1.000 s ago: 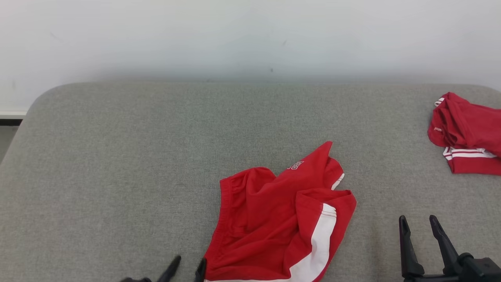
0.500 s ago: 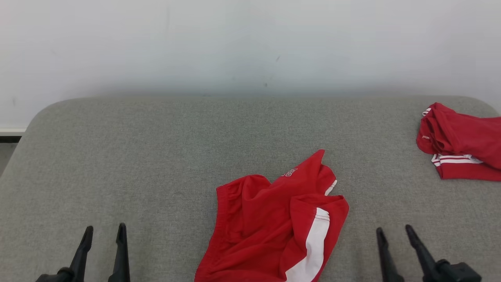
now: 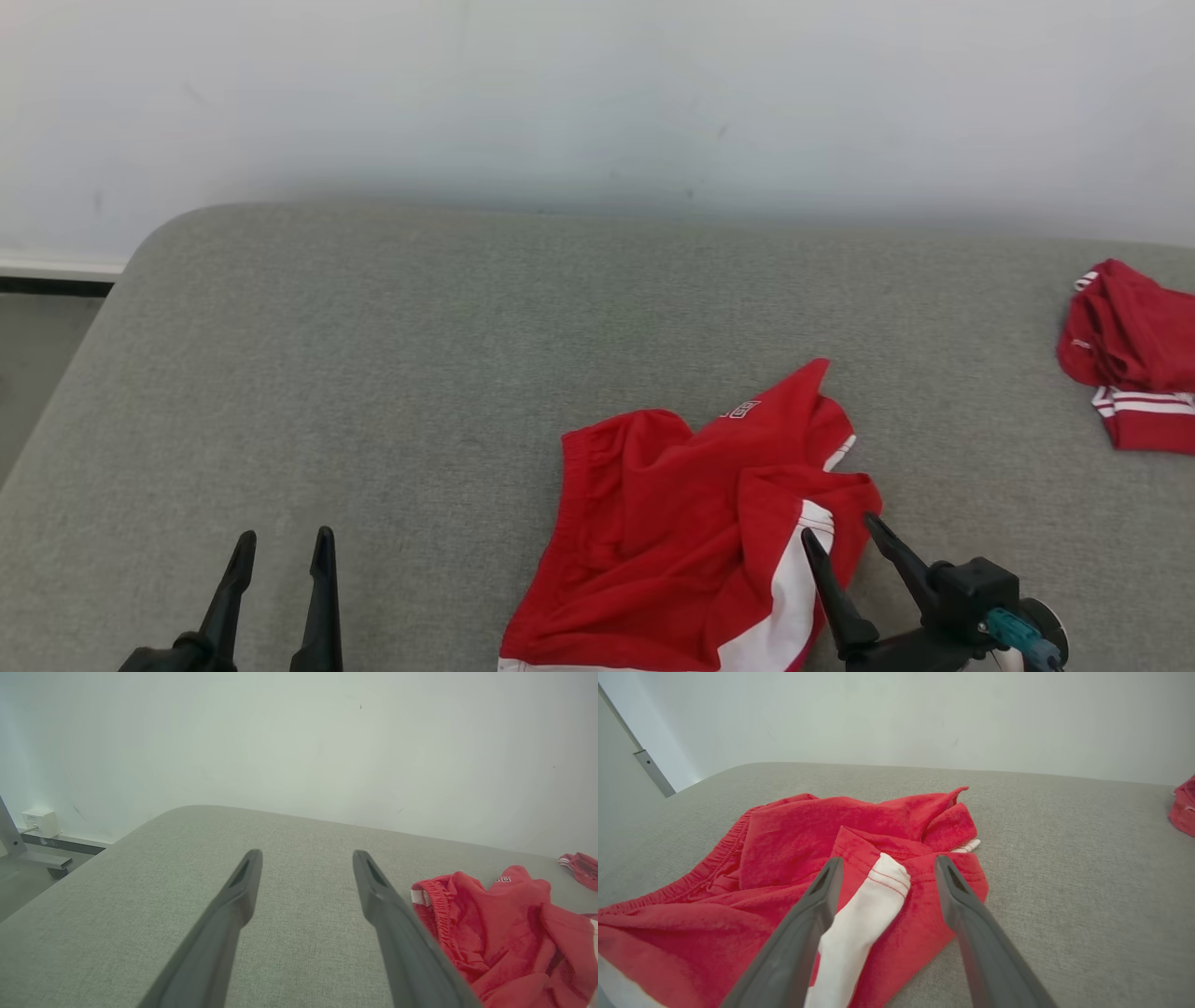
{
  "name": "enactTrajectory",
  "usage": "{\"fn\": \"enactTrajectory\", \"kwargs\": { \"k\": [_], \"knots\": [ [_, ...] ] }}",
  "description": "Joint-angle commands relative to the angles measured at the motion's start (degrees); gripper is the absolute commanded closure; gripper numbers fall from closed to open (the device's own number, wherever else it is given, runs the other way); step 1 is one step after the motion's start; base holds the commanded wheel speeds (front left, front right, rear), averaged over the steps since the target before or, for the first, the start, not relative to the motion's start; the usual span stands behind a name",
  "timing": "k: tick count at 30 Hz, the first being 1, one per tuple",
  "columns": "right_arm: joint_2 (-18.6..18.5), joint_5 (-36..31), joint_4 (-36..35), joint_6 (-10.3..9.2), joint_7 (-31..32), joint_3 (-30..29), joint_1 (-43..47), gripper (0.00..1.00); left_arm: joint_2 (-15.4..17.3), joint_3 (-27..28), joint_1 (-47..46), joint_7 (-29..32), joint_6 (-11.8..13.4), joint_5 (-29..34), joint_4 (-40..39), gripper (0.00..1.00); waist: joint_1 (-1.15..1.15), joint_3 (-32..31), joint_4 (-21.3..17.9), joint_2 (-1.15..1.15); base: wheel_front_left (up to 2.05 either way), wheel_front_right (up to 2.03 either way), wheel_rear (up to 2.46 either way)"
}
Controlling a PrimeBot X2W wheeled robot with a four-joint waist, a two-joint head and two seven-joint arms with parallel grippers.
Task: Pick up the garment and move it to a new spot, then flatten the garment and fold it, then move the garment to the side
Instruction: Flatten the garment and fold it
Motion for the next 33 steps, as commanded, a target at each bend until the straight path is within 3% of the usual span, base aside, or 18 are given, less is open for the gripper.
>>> {"fn": "enactTrajectory", "kwargs": {
  "k": [1, 5, 6, 7, 8, 12, 21, 26, 27, 28, 29, 33],
  "knots": [
    [0.1, 0.4, 1.7, -0.14, -0.3, 0.4, -1.4, 0.00, -0.2, 0.1, -0.5, 0.0, -0.1, 0.8, 0.0, 0.00, 0.00, 0.7, 1.7, 0.00, 0.00, 0.00, 0.00],
    [0.8, 0.7, 7.6, -0.14, -0.6, 0.9, -4.4, 0.00, -0.7, 0.6, -1.0, 0.0, -0.4, 1.0, 0.1, 0.00, 0.00, 1.4, 3.2, 0.00, 0.00, 0.00, 0.00],
    [1.1, 1.0, 9.0, -0.14, -0.7, 1.1, -5.0, 0.18, -0.8, 0.8, -1.1, 0.0, -0.4, 1.1, 0.0, 0.00, 0.00, 1.5, 3.4, 0.00, 0.00, 0.00, 0.00],
    [1.1, 1.2, 10.4, -0.14, -0.9, 1.2, -5.8, 0.66, -0.9, 0.9, -1.1, 0.0, -0.5, 1.2, 0.0, 0.00, 0.00, 1.7, 3.6, 0.00, 0.00, 0.00, 0.00],
    [1.1, 1.5, 11.4, -0.14, -0.9, 1.3, -6.5, 1.00, -1.0, 0.9, -1.2, 0.0, -0.5, 1.2, 0.0, 0.00, 0.00, 1.8, 3.7, 0.00, 0.00, 0.00, 0.00],
    [1.0, 2.1, 12.6, -0.14, -1.4, 0.4, -7.9, 1.00, -1.2, 1.3, -0.6, 0.0, -0.7, 1.3, 0.0, 0.00, 0.00, 2.4, 2.7, 0.00, 0.00, 0.00, 0.00],
    [1.0, -0.1, -0.4, -0.14, -1.4, -9.5, 1.0, 1.00, -1.5, 0.6, -0.4, 0.0, -0.9, 0.6, 0.5, 0.00, 0.00, 2.9, -1.8, 0.00, 0.00, 0.00, 0.00],
    [3.8, -2.0, -5.4, -0.13, -1.3, -15.7, 8.8, 1.00, -1.6, -0.1, -0.7, 0.0, -0.9, 0.2, 1.0, 0.00, 0.00, 3.7, -4.4, 0.00, 0.00, 0.00, 0.00],
    [4.2, -1.8, -5.5, -0.13, -1.3, -16.4, 9.7, 0.87, -1.6, -0.2, -0.8, 0.0, -0.9, 0.2, 1.1, 0.00, 0.00, 3.8, -4.8, 0.00, 0.00, 0.00, 0.00],
    [4.3, -1.9, -5.7, -0.14, -1.3, -17.2, 10.4, 0.28, -1.6, -0.3, -1.0, 0.0, -0.9, 0.2, 1.2, 0.00, 0.00, 4.0, -5.1, 0.00, 0.00, 0.00, 0.00],
    [4.6, -2.3, -6.0, -0.14, -1.3, -17.8, 10.8, 0.00, -1.6, -0.4, -1.2, 0.0, -0.9, 0.2, 1.3, 0.00, 0.00, 4.0, -5.3, 0.00, 0.00, 0.00, 0.00],
    [5.7, -3.2, -8.9, -0.14, -1.3, -19.5, 11.8, 0.00, -1.6, 0.1, -1.2, 0.0, -0.9, 0.2, 1.1, 0.00, 0.00, 3.3, -6.5, 0.00, 0.00, 0.00, 0.00]
  ]
}}
